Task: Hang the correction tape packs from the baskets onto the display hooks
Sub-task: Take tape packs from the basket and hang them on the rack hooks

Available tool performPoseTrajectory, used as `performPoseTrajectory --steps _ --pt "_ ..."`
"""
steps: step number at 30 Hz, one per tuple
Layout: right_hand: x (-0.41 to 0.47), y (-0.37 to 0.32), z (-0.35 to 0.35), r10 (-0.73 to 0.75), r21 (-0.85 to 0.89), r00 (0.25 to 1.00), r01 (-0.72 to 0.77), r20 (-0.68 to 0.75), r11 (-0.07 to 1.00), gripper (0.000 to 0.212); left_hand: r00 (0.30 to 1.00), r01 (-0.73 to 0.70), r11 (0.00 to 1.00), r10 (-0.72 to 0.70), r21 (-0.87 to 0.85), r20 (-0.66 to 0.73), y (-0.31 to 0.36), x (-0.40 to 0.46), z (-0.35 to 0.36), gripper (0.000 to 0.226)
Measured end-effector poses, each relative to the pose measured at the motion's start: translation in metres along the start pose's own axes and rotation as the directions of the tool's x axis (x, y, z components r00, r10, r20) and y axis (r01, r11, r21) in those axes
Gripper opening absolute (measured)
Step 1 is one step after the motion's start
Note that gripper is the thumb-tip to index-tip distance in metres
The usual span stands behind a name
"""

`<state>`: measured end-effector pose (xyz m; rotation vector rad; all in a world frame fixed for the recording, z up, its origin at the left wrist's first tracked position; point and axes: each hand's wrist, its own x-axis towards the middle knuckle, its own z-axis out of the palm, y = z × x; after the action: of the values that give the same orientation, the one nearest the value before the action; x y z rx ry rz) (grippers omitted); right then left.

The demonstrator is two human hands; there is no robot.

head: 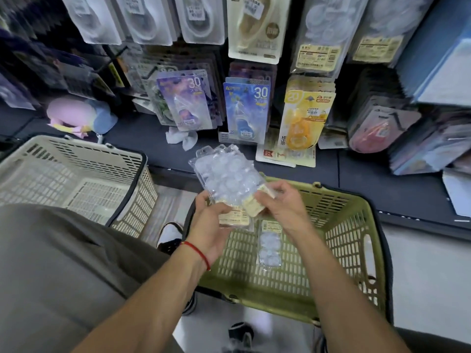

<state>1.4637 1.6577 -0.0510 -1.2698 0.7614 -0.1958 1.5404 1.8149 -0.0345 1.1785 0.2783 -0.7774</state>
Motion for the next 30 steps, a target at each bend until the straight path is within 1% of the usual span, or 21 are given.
performPoseTrajectory --steps 2,4,5,7,9,10,11,12,13,14,16,17,19,21,22,23,24,25,27,29,30 --pt "0.001 0.013 0.016 -0.014 -0.214 1.000 0.016 0.010 0.977 0.036 1.000 0.004 0.999 -0.006 -0.043 -0.025 -0.007 0.004 -0.005 0.042" --pt "0.006 0.027 0.022 -0.003 -0.302 0.998 0.022 0.066 0.953 0.041 0.999 -0.012 1.000 0.012 -0.009 -0.035 -0.010 0.005 -0.009 0.032" --pt "0.011 0.032 0.019 0.012 -0.307 0.994 0.023 0.112 0.951 0.044 0.999 -0.029 0.999 0.030 0.028 -0.030 -0.012 0.006 -0.010 0.034" --pt "0.024 0.042 0.010 0.041 -0.266 0.981 0.011 0.189 0.964 0.042 0.997 -0.054 0.991 0.060 0.120 -0.043 -0.014 0.008 -0.012 0.052" --pt "0.042 0.061 -0.006 0.046 -0.245 0.988 -0.007 0.151 0.969 0.031 0.996 -0.053 0.984 0.065 0.172 -0.064 -0.015 0.011 -0.017 0.060" --pt "0.052 0.074 -0.016 0.019 -0.385 0.994 0.024 0.107 0.923 0.022 0.996 -0.045 0.982 0.059 0.183 -0.071 -0.016 0.012 -0.021 0.061" --pt "0.063 0.091 -0.027 0.001 -0.624 0.991 0.082 0.132 0.777 0.020 0.996 -0.038 0.981 0.053 0.190 -0.075 -0.017 0.013 -0.025 0.062" --pt "0.069 0.110 -0.035 0.064 -0.831 0.973 0.155 0.223 0.534 0.041 0.996 -0.032 0.979 0.049 0.200 -0.077 -0.018 0.014 -0.029 0.062" --pt "0.073 0.131 -0.042 0.176 -0.920 0.933 0.254 0.315 0.298 0.065 0.996 -0.027 0.978 0.043 0.205 -0.078 -0.019 0.015 -0.034 0.062" --pt "0.076 0.148 -0.047 0.278 -0.931 0.889 0.338 0.364 0.140 0.081 0.996 -0.023 0.978 0.040 0.209 -0.077 -0.020 0.016 -0.039 0.062" --pt "0.077 0.172 -0.055 0.357 -0.873 0.834 0.479 0.421 -0.090 0.089 0.995 -0.028 0.975 0.047 0.219 -0.086 -0.022 0.016 -0.047 0.060" --pt "0.079 0.179 -0.058 0.343 -0.841 0.835 0.509 0.430 -0.183 0.089 0.994 -0.029 0.973 0.051 0.230 -0.093 -0.023 0.017 -0.049 0.059" --pt "0.078 0.182 -0.063 0.273 -0.827 0.870 0.481 0.410 -0.291 0.088 0.993 -0.016 0.973 0.043 0.232 -0.111 -0.023 0.018 -0.051 0.057" --pt "0.072 0.180 -0.068 0.213 -0.842 0.906 0.419 0.365 -0.340 0.083 0.993 -0.009 0.975 0.034 0.222 -0.111 -0.023 0.018 -0.050 0.056" --pt "0.069 0.178 -0.070 0.192 -0.859 0.921 0.387 0.340 -0.334 0.081 0.994 -0.009 0.975 0.033 0.222 -0.105 -0.022 0.018 -0.048 0.055" --pt "0.064 0.176 -0.073 0.186 -0.895 0.935 0.346 0.303 -0.280 0.082 0.995 -0.012 0.975 0.034 0.222 -0.095 -0.022 0.018 -0.046 0.053" --pt "0.058 0.172 -0.074 0.215 -0.948 0.946 0.277 0.241 -0.157 0.085 0.996 -0.020 0.974 0.039 0.224 -0.082 -0.022 0.018 -0.044 0.052" --pt "0.051 0.164 -0.075 0.261 -0.982 0.948 0.185 0.184 0.017 0.086 0.997 -0.029 0.975 0.045 0.220 -0.067 -0.023 0.018 -0.043 0.051" --pt "0.037 0.142 -0.073 0.316 -0.928 0.932 0.048 0.174 0.369 0.082 0.997 -0.046 0.982 0.055 0.185 -0.045 -0.024 0.016 -0.040 0.051" --pt "0.025 0.111 -0.073 0.284 -0.817 0.941 -0.014 0.184 0.576 0.084 0.997 -0.063 0.989 0.070 0.135 -0.044 -0.024 0.014 -0.035 0.052" --pt "0.019 0.092 -0.073 0.277 -0.766 0.945 -0.048 0.173 0.642 0.095 0.996 -0.071 0.991 0.078 0.111 -0.052 -0.025 0.014 -0.031 0.052"
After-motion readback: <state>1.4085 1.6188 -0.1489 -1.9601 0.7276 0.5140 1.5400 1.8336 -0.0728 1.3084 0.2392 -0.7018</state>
